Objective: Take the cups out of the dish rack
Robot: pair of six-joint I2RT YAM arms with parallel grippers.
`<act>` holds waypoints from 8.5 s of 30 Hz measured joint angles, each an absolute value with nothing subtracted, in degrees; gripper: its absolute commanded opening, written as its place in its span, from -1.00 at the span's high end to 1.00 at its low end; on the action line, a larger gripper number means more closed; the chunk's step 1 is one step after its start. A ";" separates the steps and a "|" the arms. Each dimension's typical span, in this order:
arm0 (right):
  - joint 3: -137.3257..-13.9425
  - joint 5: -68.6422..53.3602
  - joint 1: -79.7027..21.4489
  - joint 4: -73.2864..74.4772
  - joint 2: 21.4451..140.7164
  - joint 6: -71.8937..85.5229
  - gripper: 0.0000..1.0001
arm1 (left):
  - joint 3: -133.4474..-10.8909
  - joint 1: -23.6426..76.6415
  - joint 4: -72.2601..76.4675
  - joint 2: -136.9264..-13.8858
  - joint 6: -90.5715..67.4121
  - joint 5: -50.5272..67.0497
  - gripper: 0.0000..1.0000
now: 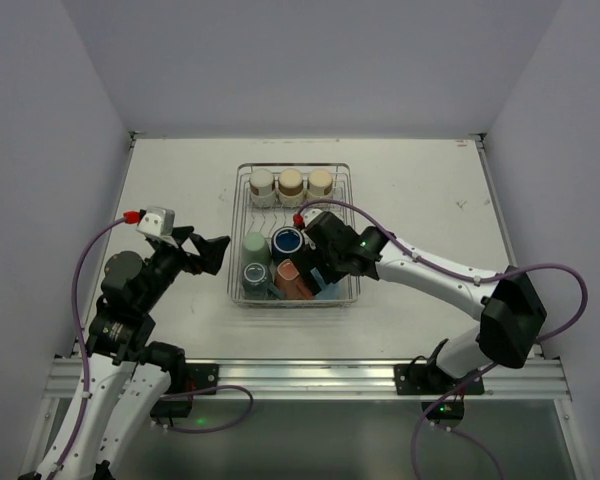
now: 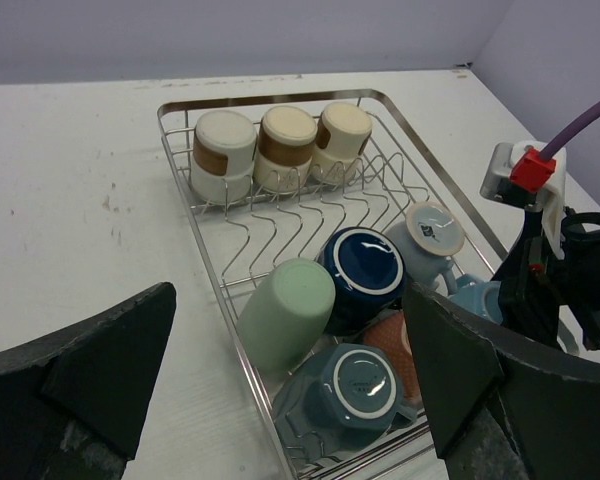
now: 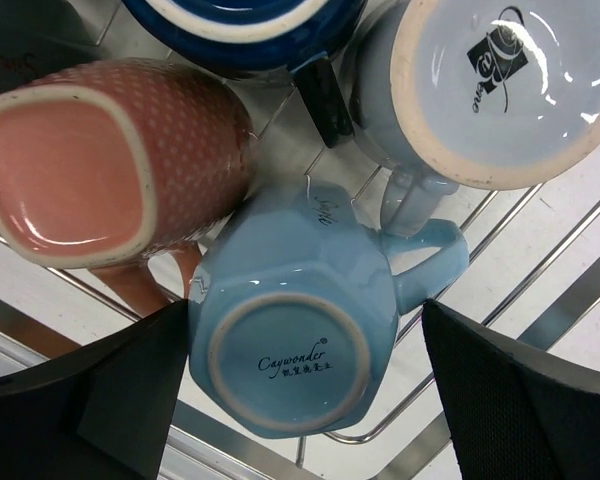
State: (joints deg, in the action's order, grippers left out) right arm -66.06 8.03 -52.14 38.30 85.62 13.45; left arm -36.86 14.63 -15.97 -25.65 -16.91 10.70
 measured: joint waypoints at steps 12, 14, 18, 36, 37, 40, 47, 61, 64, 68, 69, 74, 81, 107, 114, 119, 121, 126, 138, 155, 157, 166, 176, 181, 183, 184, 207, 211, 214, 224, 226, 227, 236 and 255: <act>-65.76 11.29 -52.97 37.98 87.02 15.57 -0.80 | -36.86 14.63 -15.97 -25.89 -16.91 10.68 -1.00; -65.32 11.38 -52.97 37.36 87.00 15.86 -0.34 | -36.86 14.63 -15.97 -26.13 -16.91 10.68 -1.00; -63.70 12.64 -53.04 35.11 85.93 17.15 0.21 | -36.86 14.63 -15.97 -26.33 -16.91 10.68 -1.00; -58.46 16.38 -53.21 29.12 60.93 18.63 0.63 | -38.28 14.63 -14.02 -31.51 -21.85 23.14 -0.95; -58.46 16.29 -53.19 28.21 59.57 18.63 0.63 | -38.59 14.63 -13.47 -31.73 -22.46 24.40 -0.90; -57.71 14.20 -53.12 23.70 56.38 18.92 0.63 | -38.81 14.63 -9.50 -31.86 -27.94 30.28 -0.76; -54.28 2.31 -53.08 5.74 54.50 24.71 0.64 | -35.40 14.63 6.44 -32.18 -43.59 41.17 -0.65; -51.46 -13.30 -53.10 -17.76 64.55 38.09 0.60 | -31.62 14.70 19.81 -34.46 -57.82 47.81 -0.14; -49.91 -14.98 -53.10 -22.52 66.57 40.93 0.58 | -29.89 14.68 22.22 -34.39 -59.51 47.51 0.34; -47.62 -17.50 -52.01 -28.23 68.53 44.75 -0.01 | -28.47 14.63 25.30 -33.98 -62.72 47.31 1.00; -47.18 -18.13 -51.70 -29.67 69.06 45.87 -0.28 | -28.36 14.74 26.85 -33.74 -63.22 47.40 1.00; -45.50 -17.39 -51.72 -34.76 69.67 47.62 -0.98 | -28.25 14.98 26.89 -32.60 -62.15 44.71 1.00; -38.87 -17.28 -46.74 -35.35 65.91 48.90 -0.98 | -36.16 15.14 9.96 -34.24 -50.04 30.89 1.00; -44.01 -10.35 -43.22 5.10 51.44 26.35 -0.98 | -89.12 1.85 -33.10 -103.55 -19.90 -16.45 1.00; -43.57 -10.11 -43.22 6.17 52.60 25.34 -0.98 | -94.06 -2.57 -35.64 -114.54 -18.90 -16.21 1.00; -43.57 -9.96 -43.29 6.59 53.47 24.91 -0.98 | -97.45 -4.51 -37.28 -118.85 -18.26 -16.23 0.57; -43.59 -9.93 -43.40 6.66 53.76 24.69 -0.98 | -97.78 -4.84 -37.47 -119.20 -18.06 -16.27 0.42; -43.59 -9.72 -44.01 7.07 55.00 24.18 -0.98 | -98.59 -5.32 -36.67 -119.20 -16.75 -16.60 0.03; -48.93 -6.57 -51.37 12.75 63.07 20.10 -0.98 | -95.24 -5.96 -34.48 -110.30 -18.63 -11.09 -1.00; -60.66 11.44 -58.39 19.35 83.59 18.11 -0.79 | -54.41 0.25 -15.33 -61.01 -27.99 13.19 -1.00; -61.80 11.44 -58.41 19.29 85.32 18.22 -0.78 | -50.33 1.28 -14.39 -56.18 -28.60 15.59 -1.00; -64.73 11.16 -58.85 18.94 92.27 18.81 -0.68 | -41.19 1.56 -13.93 -42.74 -29.45 24.36 -0.98; -64.84 12.69 -59.02 17.85 92.99 19.25 0.58 | -40.71 1.58 -14.55 -38.26 -29.41 32.21 -0.91; -60.05 14.39 -59.02 17.34 82.70 19.42 0.83 | -41.78 1.58 -14.61 -38.24 -29.65 36.82 -0.83; -58.33 14.63 -58.94 16.32 75.92 19.57 0.85 | -42.04 1.58 -14.24 -38.24 -30.09 38.81 -0.81; -57.74 14.68 -58.94 15.40 72.58 19.70 0.86 | -42.09 1.58 -14.02 -38.24 -30.65 39.94 -0.81; -51.18 -3.81 -53.28 -18.55 63.09 39.46 0.97 | -35.64 7.22 15.44 -39.27 -58.85 58.48 -0.52; -51.07 -8.58 -52.03 -22.52 66.92 44.18 0.96 | -34.28 7.70 19.99 -38.83 -62.02 58.52 -0.28; -50.39 -12.56 -51.68 -26.83 70.17 48.47 0.95 | -33.08 7.90 23.14 -38.61 -64.10 57.56 0.06; -48.97 -20.40 -49.98 -38.15 76.55 58.06 -0.64 | -27.03 8.27 39.81 -40.77 -76.25 56.07 1.00; -47.99 -20.78 -49.28 -39.18 76.38 59.11 -0.97 | -28.21 8.64 37.21 -40.82 -73.69 55.75 1.00; -47.13 -21.10 -48.84 -39.79 76.05 59.42 -0.98 | -29.10 8.71 34.70 -40.93 -71.90 55.02 1.00; -37.69 -22.57 -38.20 -37.52 64.64 58.74 -0.98 | -54.83 8.71 -2.76 -48.29 -43.24 32.21 1.00; -41.56 -18.55 -38.26 -5.58 57.43 31.92 -0.98 | -76.42 8.64 -29.17 -95.74 -17.56 -11.49 1.00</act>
